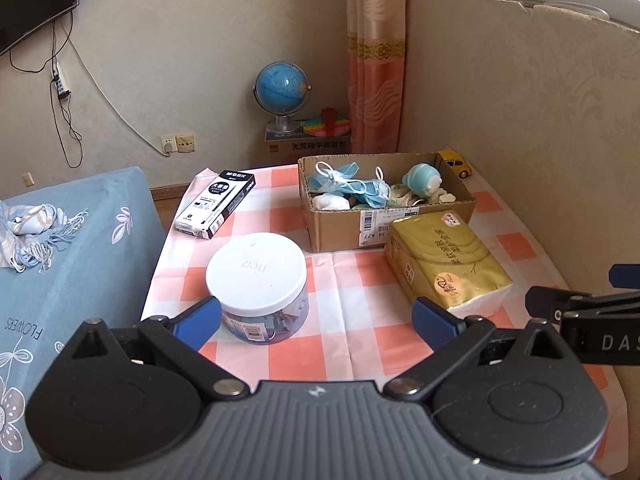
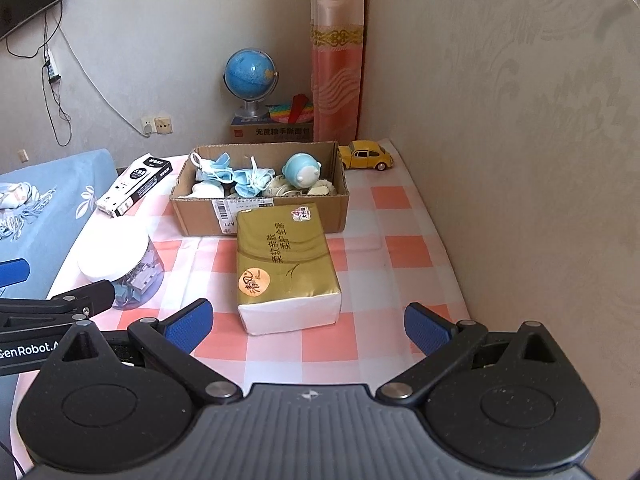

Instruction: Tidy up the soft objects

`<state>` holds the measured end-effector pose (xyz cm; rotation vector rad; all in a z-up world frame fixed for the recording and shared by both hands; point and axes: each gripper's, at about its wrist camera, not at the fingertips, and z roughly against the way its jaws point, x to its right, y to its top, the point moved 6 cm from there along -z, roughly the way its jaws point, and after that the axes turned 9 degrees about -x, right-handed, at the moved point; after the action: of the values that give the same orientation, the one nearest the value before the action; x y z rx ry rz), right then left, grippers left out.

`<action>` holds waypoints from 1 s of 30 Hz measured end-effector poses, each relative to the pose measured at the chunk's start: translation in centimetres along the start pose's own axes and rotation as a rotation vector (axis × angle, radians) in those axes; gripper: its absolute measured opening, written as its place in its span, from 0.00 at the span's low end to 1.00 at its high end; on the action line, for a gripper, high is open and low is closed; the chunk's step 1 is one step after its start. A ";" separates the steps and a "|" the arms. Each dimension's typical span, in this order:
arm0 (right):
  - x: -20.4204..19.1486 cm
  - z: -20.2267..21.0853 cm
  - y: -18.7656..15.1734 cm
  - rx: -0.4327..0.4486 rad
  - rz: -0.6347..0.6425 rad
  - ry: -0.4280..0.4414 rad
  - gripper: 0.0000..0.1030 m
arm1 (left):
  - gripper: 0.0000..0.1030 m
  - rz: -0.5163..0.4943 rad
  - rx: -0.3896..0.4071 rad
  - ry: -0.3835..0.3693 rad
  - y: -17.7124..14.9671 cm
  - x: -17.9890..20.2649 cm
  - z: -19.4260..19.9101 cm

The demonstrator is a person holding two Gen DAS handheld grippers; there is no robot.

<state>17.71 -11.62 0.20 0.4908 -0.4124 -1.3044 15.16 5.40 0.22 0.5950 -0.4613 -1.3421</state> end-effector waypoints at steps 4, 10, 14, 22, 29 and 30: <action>0.2 -0.2 0.5 0.005 -0.008 -0.005 1.00 | 0.98 -0.006 0.006 0.004 0.6 0.1 -0.2; 0.2 -0.4 0.9 0.009 -0.009 -0.009 1.00 | 0.98 -0.006 0.002 -0.002 1.0 0.2 -0.6; 0.2 -0.4 0.9 0.008 -0.010 -0.008 1.00 | 0.98 -0.008 -0.001 -0.004 1.0 0.2 -0.6; 0.3 -0.2 1.0 0.014 -0.012 -0.010 1.00 | 0.98 -0.008 0.003 -0.004 1.2 0.2 -0.6; 0.5 0.0 1.0 0.022 -0.014 -0.012 1.00 | 0.98 -0.013 0.009 -0.008 1.3 0.4 -0.3; 0.5 0.0 1.0 0.022 -0.015 -0.011 1.00 | 0.98 -0.014 0.010 -0.008 1.3 0.4 -0.3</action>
<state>18.65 -11.89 0.78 0.5066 -0.4335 -1.3181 16.42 5.17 0.84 0.6024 -0.4715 -1.3565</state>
